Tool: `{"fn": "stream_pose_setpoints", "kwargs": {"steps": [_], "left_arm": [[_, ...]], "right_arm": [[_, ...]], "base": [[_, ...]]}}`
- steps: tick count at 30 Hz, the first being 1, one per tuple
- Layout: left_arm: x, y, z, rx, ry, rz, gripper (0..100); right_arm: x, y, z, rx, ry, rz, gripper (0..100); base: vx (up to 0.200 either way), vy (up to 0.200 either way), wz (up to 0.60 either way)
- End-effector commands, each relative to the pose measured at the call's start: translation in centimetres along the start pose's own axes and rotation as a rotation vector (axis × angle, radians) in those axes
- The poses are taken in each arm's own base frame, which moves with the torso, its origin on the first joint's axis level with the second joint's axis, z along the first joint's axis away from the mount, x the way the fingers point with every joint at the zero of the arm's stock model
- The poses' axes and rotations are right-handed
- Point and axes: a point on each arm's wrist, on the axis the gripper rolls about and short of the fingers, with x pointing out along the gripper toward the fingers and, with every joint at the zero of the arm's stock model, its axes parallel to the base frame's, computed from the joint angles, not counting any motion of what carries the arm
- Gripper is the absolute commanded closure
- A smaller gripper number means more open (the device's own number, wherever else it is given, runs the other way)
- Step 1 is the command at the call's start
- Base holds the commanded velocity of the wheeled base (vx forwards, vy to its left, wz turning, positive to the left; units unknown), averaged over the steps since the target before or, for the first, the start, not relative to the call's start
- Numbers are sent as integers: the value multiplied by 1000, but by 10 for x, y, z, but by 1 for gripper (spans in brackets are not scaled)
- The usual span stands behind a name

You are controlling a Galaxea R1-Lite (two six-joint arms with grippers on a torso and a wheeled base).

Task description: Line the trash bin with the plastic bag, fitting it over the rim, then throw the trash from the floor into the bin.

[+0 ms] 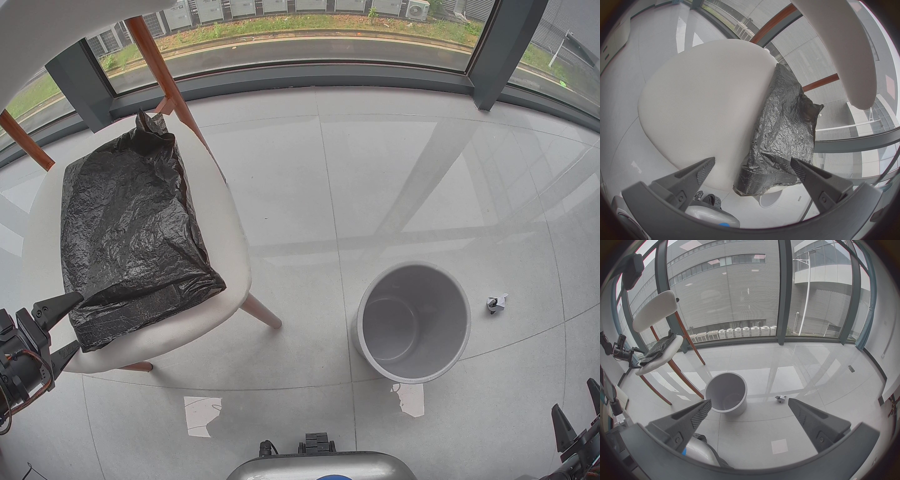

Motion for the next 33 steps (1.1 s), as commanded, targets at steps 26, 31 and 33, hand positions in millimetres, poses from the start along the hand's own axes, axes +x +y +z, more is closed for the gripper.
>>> {"fn": "stream_pose_setpoints", "kwargs": {"steps": [26,31,33], "left_arm": [[33,-27,14,-61,90,-40,0],[38,-29,16,-69,96,-35,100],[39,-29,16,-70,111,-41,100]], "right_arm": [[2,0,-5,0,25,4,0],[2,0,-5,0,28,4,0],[2,0,-5,0,26,4,0]], "base": [[0,0,0],[0,0,0],[0,0,0]]}}
